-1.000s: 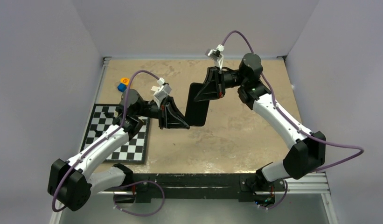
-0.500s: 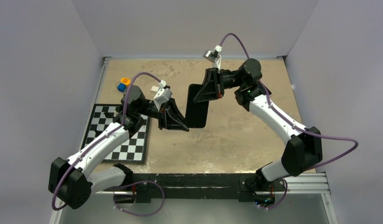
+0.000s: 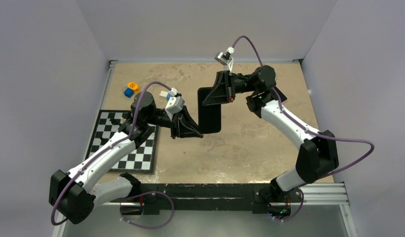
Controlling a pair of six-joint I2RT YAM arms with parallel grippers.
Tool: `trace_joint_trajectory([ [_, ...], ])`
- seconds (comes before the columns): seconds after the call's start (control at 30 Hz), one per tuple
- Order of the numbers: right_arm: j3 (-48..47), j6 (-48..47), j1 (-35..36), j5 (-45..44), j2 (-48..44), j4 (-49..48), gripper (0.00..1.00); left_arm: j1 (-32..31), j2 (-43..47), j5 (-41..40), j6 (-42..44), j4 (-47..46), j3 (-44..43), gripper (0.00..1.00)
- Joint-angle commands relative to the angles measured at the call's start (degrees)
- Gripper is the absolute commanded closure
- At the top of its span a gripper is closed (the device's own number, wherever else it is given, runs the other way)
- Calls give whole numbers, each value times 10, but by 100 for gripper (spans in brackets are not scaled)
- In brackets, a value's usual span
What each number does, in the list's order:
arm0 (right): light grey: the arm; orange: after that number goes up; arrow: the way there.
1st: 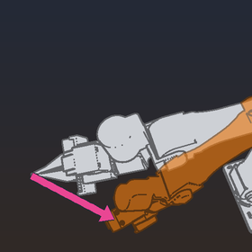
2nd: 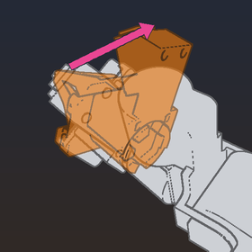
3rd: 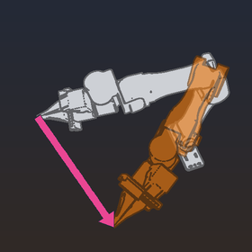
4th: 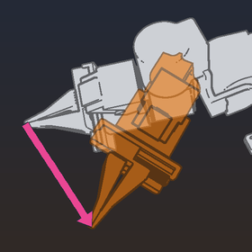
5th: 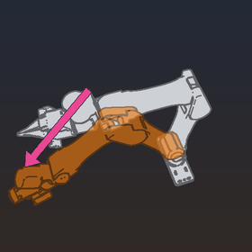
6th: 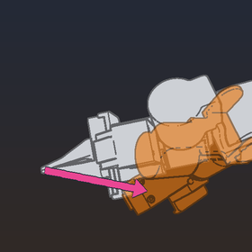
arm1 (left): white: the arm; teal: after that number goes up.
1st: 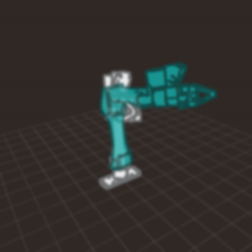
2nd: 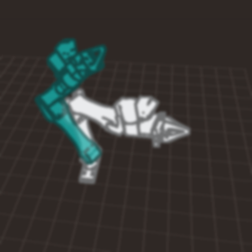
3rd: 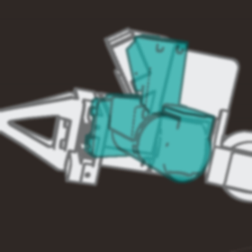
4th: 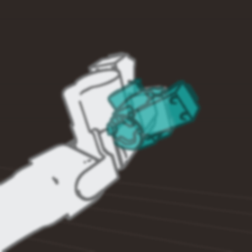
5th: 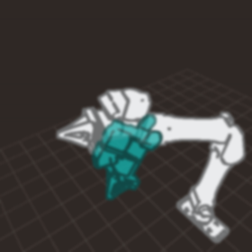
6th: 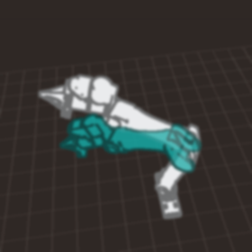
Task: Take the phone out of the phone case
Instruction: Remove the phone case from the phone.
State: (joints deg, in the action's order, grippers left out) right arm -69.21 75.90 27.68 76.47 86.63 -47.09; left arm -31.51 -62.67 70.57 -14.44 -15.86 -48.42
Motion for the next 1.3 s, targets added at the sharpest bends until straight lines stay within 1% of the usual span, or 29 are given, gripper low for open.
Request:
trace_joint_trajectory([
  [0.0,-8,-24,42,-66,-39,75,100,10,-7,-266,65,-6,-18,100],
  [0.07,-32,-123,41,-76,-48,190,100,9,-5,-232,46,-26,-7,100],
  [0.1,-45,-150,40,-81,-50,218,100,8,0,-229,26,-39,1,100],
  [0.13,-50,-156,38,-82,-49,219,100,8,8,-235,9,-45,11,100],
  [0.17,-52,-149,36,-86,-49,208,100,8,19,-246,-7,-44,21,96],
  [0.2,-57,-153,34,-96,-50,208,100,8,34,-255,-18,-40,32,87],
  [0.27,-74,-195,24,-119,-53,261,100,8,72,-259,-43,-45,62,59],
  [0.3,-81,-212,19,-132,-53,282,100,7,92,-264,-58,-44,75,50],
  [0.33,-95,-243,16,-146,-53,319,100,8,116,-272,-77,-40,87,44],
  [0.37,-103,-265,15,-158,-52,348,100,8,129,-277,-99,-35,93,40],
  [0.4,-104,-268,14,-163,-53,349,100,8,136,-276,-116,-27,96,39],
  [0.43,-102,-267,14,-171,-54,341,100,8,139,-271,-138,-26,97,38],
  [0.5,-97,-268,14,-187,-57,329,100,8,136,-249,-186,-57,102,38],
  [0.63,-94,-265,14,-210,-55,321,100,8,130,-227,-255,-136,120,40],
  [0.7,-93,-265,13,-211,-56,321,100,8,125,-222,-272,-165,127,43],
  [0.83,-93,-265,13,-209,-59,326,100,8,104,-204,-272,-176,119,60],
  [0.97,-85,-268,13,-200,-69,327,100,9,95,-206,-276,-190,116,65],
  [1.13,-70,-264,13,-182,-72,322,100,9,81,-182,-274,-215,109,80],
  [1.27,-53,-233,13,-147,-76,280,100,9,66,-157,-259,-230,98,100],
])
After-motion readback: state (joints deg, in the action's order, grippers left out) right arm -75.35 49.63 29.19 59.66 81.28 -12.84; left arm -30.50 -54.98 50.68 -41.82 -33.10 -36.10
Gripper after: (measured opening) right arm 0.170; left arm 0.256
